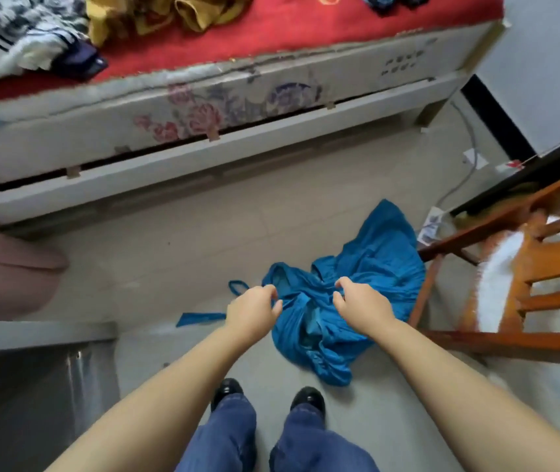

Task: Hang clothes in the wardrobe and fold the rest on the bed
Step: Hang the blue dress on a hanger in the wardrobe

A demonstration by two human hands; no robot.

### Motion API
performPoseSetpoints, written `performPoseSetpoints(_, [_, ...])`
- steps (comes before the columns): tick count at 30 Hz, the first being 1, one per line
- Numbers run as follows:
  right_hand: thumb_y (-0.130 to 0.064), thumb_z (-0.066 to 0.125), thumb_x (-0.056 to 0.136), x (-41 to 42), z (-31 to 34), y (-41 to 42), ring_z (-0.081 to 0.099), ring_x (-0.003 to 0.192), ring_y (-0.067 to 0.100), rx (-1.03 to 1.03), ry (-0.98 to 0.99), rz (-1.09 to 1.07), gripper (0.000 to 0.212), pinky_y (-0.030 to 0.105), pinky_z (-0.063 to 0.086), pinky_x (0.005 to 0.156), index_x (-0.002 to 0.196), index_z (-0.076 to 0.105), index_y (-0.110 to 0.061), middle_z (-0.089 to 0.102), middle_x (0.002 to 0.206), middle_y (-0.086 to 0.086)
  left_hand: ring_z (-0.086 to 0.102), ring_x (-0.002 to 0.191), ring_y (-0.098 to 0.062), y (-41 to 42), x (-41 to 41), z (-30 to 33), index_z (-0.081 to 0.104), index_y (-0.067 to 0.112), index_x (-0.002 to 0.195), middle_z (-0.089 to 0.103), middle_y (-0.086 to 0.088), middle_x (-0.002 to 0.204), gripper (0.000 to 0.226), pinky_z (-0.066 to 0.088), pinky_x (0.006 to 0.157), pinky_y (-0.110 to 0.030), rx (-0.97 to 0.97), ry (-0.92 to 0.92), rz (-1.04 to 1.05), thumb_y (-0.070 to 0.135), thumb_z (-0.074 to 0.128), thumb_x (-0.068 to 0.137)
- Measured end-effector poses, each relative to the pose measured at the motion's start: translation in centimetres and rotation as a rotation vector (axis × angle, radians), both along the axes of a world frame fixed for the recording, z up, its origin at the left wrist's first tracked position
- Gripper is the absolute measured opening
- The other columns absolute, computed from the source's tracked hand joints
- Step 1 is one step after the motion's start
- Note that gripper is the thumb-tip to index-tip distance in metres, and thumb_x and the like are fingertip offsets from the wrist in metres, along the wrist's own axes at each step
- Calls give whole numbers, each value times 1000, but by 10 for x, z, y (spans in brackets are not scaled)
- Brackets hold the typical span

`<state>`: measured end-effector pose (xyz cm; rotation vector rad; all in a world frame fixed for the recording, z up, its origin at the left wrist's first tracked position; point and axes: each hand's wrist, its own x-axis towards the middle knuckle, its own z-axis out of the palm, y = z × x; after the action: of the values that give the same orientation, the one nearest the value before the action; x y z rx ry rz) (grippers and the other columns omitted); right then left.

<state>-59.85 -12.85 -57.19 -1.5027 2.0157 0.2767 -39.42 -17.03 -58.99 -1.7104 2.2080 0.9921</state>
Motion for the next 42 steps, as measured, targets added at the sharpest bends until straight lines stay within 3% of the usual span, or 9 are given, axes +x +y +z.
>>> performPoseSetpoints(8, [-33,41,100,-48,-273,12,44,122,29,194,65,-25,43,43,47,90,139,36,-15,41,139,10,51,115,-27,22,-70,-276,50,13,122,55,-8,124,35,44,87,-38,201,-52,89,36,45,96])
performPoseSetpoints(12, [-54,53,90,-66,-370,6,5,147,24,93,147,96,82,54,25,111,152,8,-26,4,160,3,37,128,-29,9,-99,-370,27,16,141,38,-11,137,61,41,95,-44,96,-56,112,45,51,92])
performPoseSetpoints(15, [-64,57,82,-70,-418,-3,-18,146,25,80,213,124,103,65,10,110,150,-14,-35,-20,159,0,28,136,-29,0,-112,-415,17,19,148,29,-10,146,77,36,103,-47,128,-52,72,48,56,89])
performPoseSetpoints(17, [-57,60,84,-70,-438,-7,-6,148,27,95,248,98,102,63,17,110,150,-13,-33,-10,160,2,35,131,-32,-3,-110,-433,34,13,140,39,-14,141,59,38,101,-46,227,-49,53,35,56,90])
performPoseSetpoints(20, [-23,49,95,-70,-444,-13,46,125,29,44,310,68,46,45,41,96,138,35,-15,46,137,10,56,98,-32,-8,-92,-440,56,8,95,61,-17,103,13,41,77,-33,371,130,175,16,47,90])
performPoseSetpoints(24, [-14,40,97,-75,-404,-19,59,94,34,-79,211,-54,6,37,41,69,98,43,-9,60,107,15,53,80,-28,-18,-62,-403,49,9,78,56,-10,81,16,38,69,-33,317,258,425,18,45,90])
performPoseSetpoints(31, [-15,44,95,-94,-207,-39,58,90,43,-260,174,-159,12,40,36,66,98,47,-4,61,93,28,46,66,-23,-41,-49,-226,55,1,76,56,-8,69,15,34,57,-32,111,400,583,9,46,85])
performPoseSetpoints(35, [-13,44,94,-93,-72,-52,58,88,45,-324,115,-205,11,41,35,64,97,47,-3,61,92,30,45,56,-12,-64,-51,-83,53,16,65,51,6,58,19,30,47,-25,74,448,535,11,48,83])
performPoseSetpoints(42, [-10,45,93,-62,150,-63,56,82,44,-467,-31,-238,7,35,24,60,93,48,-4,61,85,29,48,64,-22,-100,-31,167,55,9,71,55,-2,65,16,34,57,-33,-106,463,386,14,48,85])
